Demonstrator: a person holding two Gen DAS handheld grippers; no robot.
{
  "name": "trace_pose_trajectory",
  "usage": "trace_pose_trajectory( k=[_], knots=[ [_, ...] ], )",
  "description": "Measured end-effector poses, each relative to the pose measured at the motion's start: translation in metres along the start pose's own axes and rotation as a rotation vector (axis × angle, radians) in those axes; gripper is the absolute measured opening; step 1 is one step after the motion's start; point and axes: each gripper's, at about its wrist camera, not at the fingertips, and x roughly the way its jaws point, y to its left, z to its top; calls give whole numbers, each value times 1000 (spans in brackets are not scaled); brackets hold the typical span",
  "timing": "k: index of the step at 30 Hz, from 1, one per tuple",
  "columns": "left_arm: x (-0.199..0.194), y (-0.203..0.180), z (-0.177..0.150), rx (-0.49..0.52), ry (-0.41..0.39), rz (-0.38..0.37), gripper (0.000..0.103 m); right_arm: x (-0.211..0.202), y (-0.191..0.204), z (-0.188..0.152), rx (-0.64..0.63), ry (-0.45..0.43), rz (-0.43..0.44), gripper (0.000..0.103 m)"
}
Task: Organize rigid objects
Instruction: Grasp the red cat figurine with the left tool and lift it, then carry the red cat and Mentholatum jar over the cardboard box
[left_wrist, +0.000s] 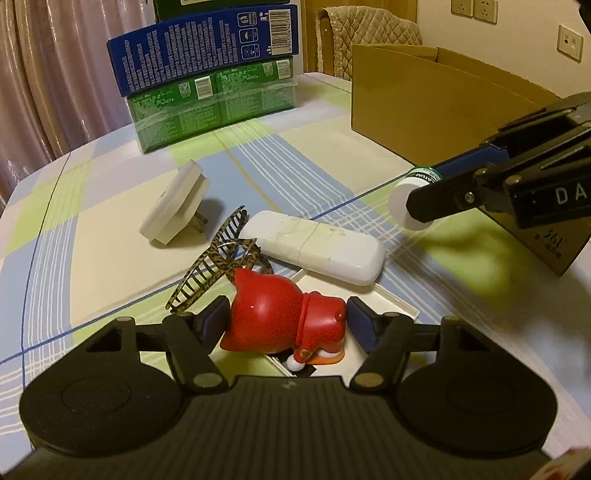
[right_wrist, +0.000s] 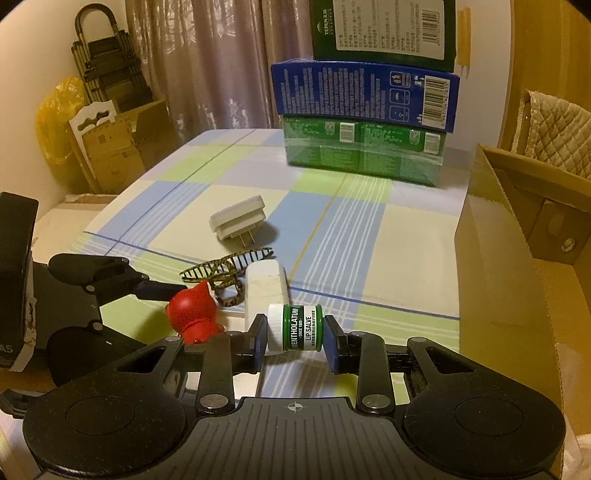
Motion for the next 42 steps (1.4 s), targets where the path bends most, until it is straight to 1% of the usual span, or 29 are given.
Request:
trace_pose_trajectory(
  k=[3,9,12,17,26,30,36,42],
  knots=[
    [-5,1,2,-18,3,15,64,-2,0,2,3,-7,2,28],
    [-22,11,9,-96,-38,32,63,-8,3,7,6,-33,-1,28],
    [-29,13,13,-120,-54,45,63,-10,5,9,5,-41,-1,28],
    [-41,9,22,-125,-71,56,63,-18,7,15,10,-67,-8,28],
    [-75,-2,37,-110,-141,58,63,-47,1,23,59,-138,-36,28],
    [-88,-6,44,-130,-163,58,63,-64,-3,28,75,-185,-68,28],
    [-105,-21,61,-126,-213,44,63,-92,-13,34,89,-256,-133,28],
    [-115,-45,86,-119,-257,11,63,-114,-37,24,157,-283,-221,28]
  ],
)
